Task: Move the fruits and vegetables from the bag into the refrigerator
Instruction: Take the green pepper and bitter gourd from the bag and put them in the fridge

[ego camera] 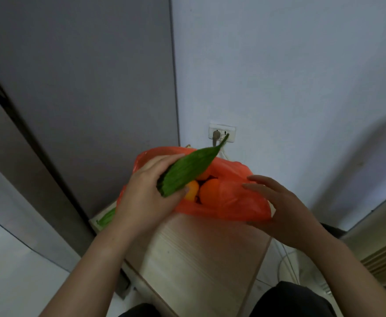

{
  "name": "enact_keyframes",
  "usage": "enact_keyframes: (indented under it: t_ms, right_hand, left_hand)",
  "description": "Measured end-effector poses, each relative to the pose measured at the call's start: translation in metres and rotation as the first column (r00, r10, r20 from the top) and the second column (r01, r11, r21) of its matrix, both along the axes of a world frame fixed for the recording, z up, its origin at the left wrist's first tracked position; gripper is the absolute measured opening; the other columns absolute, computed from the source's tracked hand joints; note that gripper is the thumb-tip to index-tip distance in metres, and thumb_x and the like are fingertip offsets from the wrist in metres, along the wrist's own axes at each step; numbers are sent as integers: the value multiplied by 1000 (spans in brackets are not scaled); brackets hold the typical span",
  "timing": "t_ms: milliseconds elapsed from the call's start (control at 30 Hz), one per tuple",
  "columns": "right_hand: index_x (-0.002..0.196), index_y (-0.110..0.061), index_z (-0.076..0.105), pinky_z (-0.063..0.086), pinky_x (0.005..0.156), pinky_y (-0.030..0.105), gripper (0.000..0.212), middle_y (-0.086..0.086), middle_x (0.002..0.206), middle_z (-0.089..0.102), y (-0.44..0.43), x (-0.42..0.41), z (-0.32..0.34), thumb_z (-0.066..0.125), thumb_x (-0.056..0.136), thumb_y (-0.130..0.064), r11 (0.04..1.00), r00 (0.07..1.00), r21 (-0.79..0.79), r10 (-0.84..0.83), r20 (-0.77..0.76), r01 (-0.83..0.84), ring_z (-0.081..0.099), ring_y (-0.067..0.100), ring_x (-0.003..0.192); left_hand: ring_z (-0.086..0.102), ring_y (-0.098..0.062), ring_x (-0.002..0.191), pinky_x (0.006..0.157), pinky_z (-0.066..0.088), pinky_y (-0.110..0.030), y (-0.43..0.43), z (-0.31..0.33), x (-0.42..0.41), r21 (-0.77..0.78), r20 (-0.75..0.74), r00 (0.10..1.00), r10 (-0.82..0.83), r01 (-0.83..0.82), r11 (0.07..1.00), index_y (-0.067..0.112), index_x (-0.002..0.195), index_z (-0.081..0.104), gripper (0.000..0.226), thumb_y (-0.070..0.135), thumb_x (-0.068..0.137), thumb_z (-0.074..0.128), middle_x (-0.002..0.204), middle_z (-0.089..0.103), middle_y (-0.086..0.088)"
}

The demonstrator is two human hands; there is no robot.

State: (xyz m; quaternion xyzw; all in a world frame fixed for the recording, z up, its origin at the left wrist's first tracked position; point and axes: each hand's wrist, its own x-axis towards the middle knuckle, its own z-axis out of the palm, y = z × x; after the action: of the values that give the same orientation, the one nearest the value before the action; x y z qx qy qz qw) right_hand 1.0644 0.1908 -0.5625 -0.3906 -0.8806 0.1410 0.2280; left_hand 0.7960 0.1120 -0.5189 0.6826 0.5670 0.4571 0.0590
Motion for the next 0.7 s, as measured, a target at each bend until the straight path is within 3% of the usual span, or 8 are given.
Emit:
enact_keyframes:
  t_ms: [100,233,300,467,533,600,700]
  right_hand:
    - [132,-39,43,50,91,38,80,-11,142,38,-10,-4,15,63,61,-68,998,999,32,48,-5,-48,47,15,122]
    - [130,-42,44,40,88,17,82,-20,138,37,-21,-16,41,65,56,-70,992,993,64,115,-39,-113,45,1,116]
    - [130,-41,45,42,92,22,81,-18,136,42,-24,-24,52,64,56,-70,992,989,39,125,-82,-122,47,2,116]
    - [125,-34,54,47,93,30,72,-16,123,55,-29,-46,68,66,61,-64,992,959,-8,118,-259,-124,53,0,110]
    - [124,-37,52,49,90,31,71,-18,118,58,-33,-57,66,65,61,-64,992,941,-37,101,-324,-119,55,0,107]
    - [122,-46,50,51,87,30,64,-21,113,61,-36,-67,65,67,63,-61,991,923,-45,100,-371,-125,57,-2,104]
    - [109,-55,49,51,80,18,50,-34,100,62,-40,-78,69,77,71,-37,980,872,-81,120,-474,-179,60,-6,96]
  left_hand:
    - [55,-2,108,92,47,-26,-3,12,1,26,47,999,1,-2,1000,30,120,57,54,29,69,72,116,57,17]
    - [58,0,104,85,49,-18,-14,36,6,29,204,978,-36,31,999,45,117,53,55,33,69,76,112,59,18]
    - [58,5,103,83,48,-13,-16,49,7,8,256,966,-41,40,999,49,113,50,57,28,70,80,110,61,18]
    - [61,2,99,74,50,-12,-14,75,18,12,366,924,-106,109,994,27,119,59,54,15,71,79,108,66,11]
    - [62,2,95,71,48,-11,-13,80,26,36,403,904,-142,139,990,26,114,60,50,11,70,79,105,66,8]
    - [62,1,94,71,49,-12,-12,83,33,53,399,904,-157,148,988,32,109,60,48,13,69,80,102,66,11]
    - [62,0,95,78,55,-23,-11,82,40,41,363,917,-165,161,986,36,109,60,49,20,68,82,102,67,13]
